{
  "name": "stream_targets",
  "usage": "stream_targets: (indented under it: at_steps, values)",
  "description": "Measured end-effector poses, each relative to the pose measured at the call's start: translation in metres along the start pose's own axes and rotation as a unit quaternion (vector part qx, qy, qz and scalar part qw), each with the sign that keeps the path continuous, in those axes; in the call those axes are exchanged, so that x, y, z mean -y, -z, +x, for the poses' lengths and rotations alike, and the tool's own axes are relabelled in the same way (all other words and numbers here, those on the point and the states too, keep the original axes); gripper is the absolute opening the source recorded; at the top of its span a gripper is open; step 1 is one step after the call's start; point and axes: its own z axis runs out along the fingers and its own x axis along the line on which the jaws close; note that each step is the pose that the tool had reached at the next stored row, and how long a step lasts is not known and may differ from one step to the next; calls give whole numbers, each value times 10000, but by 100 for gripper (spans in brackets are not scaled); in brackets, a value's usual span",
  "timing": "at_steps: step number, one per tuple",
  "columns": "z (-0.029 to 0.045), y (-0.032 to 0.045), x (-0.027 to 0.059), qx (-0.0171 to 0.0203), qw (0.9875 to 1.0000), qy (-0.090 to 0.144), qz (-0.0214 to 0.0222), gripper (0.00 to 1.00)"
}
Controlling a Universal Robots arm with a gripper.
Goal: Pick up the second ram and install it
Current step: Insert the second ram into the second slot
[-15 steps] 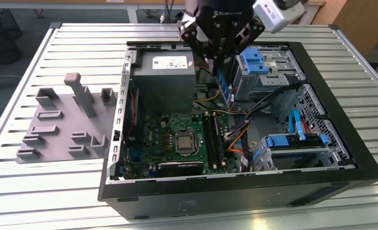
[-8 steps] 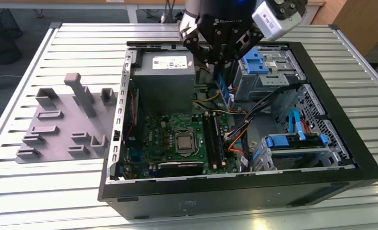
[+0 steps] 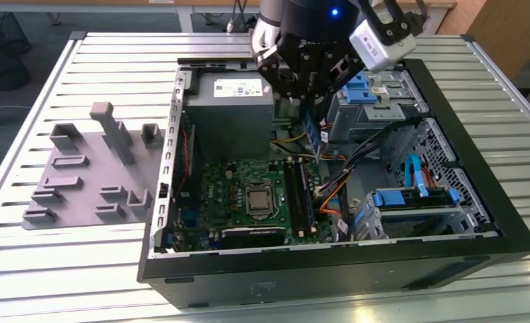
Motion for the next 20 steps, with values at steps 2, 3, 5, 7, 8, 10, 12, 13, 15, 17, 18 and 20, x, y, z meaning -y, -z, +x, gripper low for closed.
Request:
stream_targets:
  at_steps: [2,3,5,7,8,10,12,13,15,17,18,20]
  values:
    - [-1,-8,-1,-3,10000,-77,3,14]
    - [-2,-8,-1,-3,10000,-77,3,14]
    - [-2,-9,-1,-3,10000,-78,2,14]
    - [-3,-9,-1,-3,10000,-77,2,14]
    - [-3,-9,-1,-3,10000,-77,2,14]
    - [-3,-10,-1,-3,10000,-77,2,14]
    - [-2,-40,-2,-2,10000,-77,0,14]
    - [-2,-57,-2,-3,10000,-77,1,14]
    - [-2,-93,-3,-2,10000,-77,-1,14]
    - [-2,-125,-5,-1,10000,-78,-30,14]
    - [-1,-144,-5,0,10000,-78,-32,14]
    - [-1,-180,-7,-2,10000,-79,-33,14]
